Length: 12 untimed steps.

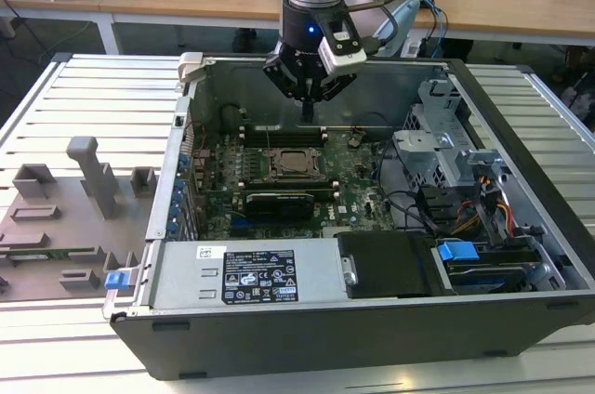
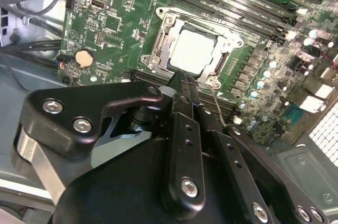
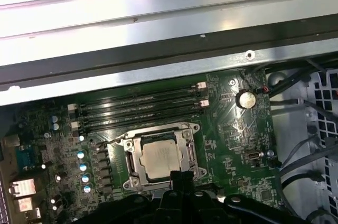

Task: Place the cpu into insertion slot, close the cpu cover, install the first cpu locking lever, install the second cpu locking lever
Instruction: 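Install the first cpu locking lever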

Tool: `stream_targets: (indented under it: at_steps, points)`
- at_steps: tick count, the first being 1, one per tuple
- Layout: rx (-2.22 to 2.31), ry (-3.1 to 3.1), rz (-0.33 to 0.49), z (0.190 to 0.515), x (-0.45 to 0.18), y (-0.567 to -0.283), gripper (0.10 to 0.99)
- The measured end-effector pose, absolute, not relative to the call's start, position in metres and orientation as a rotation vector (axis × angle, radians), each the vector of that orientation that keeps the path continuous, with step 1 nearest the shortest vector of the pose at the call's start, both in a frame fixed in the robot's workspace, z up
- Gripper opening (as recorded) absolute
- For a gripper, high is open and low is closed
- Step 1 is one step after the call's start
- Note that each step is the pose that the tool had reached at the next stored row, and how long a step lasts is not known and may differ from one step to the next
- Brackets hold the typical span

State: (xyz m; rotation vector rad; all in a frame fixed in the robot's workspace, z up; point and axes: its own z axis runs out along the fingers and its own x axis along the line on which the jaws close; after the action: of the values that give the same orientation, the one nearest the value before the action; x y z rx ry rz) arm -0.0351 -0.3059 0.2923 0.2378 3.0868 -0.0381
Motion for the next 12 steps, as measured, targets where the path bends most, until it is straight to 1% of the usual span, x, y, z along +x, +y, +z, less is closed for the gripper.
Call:
stream_targets:
  at_steps: [6,12]
  points:
    - [0.041,3.094,-0.034,0.2923,-0.0351,-0.3059,0.106]
    - [0.017,3.094,-0.033,0.2923,-0.0351,-0.3059,0.106]
